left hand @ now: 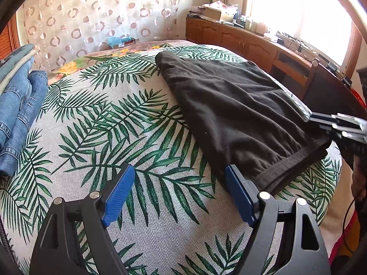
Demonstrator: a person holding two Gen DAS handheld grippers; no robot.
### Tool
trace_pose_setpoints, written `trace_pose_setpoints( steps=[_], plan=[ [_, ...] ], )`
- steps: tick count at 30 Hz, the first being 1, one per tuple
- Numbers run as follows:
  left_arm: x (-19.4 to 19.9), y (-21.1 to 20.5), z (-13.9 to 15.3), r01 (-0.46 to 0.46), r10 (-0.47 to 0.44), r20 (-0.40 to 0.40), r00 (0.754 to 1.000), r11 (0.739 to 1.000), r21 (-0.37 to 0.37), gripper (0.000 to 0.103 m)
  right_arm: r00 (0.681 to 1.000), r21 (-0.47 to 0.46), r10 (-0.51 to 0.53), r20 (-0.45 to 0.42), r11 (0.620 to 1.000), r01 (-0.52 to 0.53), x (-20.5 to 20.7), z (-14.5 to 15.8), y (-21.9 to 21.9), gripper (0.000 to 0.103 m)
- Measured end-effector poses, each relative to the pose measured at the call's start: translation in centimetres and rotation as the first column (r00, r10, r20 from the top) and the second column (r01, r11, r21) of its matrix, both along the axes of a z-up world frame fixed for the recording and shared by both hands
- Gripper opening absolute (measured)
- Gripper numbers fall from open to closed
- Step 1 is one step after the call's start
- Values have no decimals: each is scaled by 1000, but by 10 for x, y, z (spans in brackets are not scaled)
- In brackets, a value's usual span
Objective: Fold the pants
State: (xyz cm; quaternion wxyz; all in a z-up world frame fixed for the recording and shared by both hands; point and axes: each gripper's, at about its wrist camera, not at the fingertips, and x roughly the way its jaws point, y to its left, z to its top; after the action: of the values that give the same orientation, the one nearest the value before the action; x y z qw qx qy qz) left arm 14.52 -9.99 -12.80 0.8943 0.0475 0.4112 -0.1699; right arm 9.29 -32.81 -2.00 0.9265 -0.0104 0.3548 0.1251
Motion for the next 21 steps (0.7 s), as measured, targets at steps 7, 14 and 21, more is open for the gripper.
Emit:
trace_pose_setpoints(
  steps=[7, 14, 21],
  plan=[
    [-4, 1, 8, 18, -18, 9, 1000, 1000, -2, 81, 1000, -27, -23, 21, 999, 24, -14, 0, 1, 37],
    [-20, -15, 27, 90, -90, 44, 995, 996, 3, 81, 999, -2, -25, 32, 1000, 25, -26, -1, -1, 41],
    [-13, -27, 21, 121, -121, 14, 993, 993, -11, 73, 999, 22, -24, 31, 999, 23, -29, -4, -5, 43]
  ],
)
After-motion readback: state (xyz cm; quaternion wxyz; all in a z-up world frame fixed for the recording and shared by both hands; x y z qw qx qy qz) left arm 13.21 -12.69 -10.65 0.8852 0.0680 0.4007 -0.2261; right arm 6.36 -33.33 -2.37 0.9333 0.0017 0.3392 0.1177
